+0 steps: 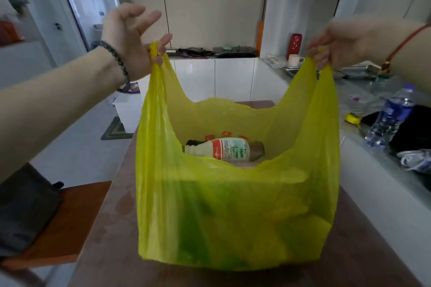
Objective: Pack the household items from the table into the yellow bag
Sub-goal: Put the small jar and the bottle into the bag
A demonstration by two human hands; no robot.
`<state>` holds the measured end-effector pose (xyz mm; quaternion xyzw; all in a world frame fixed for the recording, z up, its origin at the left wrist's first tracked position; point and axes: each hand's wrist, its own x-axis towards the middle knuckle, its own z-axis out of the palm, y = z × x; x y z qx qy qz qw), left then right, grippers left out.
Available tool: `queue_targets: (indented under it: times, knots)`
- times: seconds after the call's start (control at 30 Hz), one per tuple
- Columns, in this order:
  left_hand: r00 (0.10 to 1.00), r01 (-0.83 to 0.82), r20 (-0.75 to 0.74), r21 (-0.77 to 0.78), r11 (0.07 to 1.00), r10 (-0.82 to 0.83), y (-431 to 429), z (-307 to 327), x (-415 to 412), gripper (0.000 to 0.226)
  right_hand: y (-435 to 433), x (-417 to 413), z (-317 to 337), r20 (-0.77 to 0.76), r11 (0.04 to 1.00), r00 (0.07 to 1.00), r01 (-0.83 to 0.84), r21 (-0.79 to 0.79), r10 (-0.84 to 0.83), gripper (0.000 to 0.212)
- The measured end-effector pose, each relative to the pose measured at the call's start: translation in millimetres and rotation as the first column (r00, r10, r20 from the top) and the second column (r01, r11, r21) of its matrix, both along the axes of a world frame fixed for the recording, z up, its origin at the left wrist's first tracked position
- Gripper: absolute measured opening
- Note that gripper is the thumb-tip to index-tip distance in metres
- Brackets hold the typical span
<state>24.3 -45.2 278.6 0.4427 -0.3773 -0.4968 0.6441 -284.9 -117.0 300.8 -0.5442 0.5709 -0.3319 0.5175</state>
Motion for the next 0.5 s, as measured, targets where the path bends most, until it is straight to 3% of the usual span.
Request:
queue_targets:
  times: [0.17, 0.3, 0.43, 0.5]
  knots:
    - [1.000, -0.012, -0.008, -0.048, 0.999, 0.012, -19.0, -6.8, 14.6, 0.057, -30.6, 1.6, -3.6, 0.065, 0.997, 0.998, 0.013, -0.073, -0.009, 0.017]
    - [0.999, 0.022, 0.026, -0.048, 0.999, -0.021, -28.7, -16.2, 11.9, 0.055, -46.4, 4.9, -19.0, 0.089, 0.993, 0.996, -0.003, -0.118, 0.013, 0.019]
    - [0.972, 0.069, 0.227, -0.032, 0.997, -0.060, -30.5, -30.1, 11.8, 0.029, -42.1, 7.9, -31.3, -0.085, 0.989, 0.993, -0.090, -0.119, 0.080, 0.008]
    - [0.951, 0.089, 0.300, -0.026, 0.996, -0.077, -31.6, -40.8, 15.4, 0.027, -29.1, 6.8, -34.7, -0.245, 0.978, 0.964, -0.145, -0.151, 0.105, 0.021]
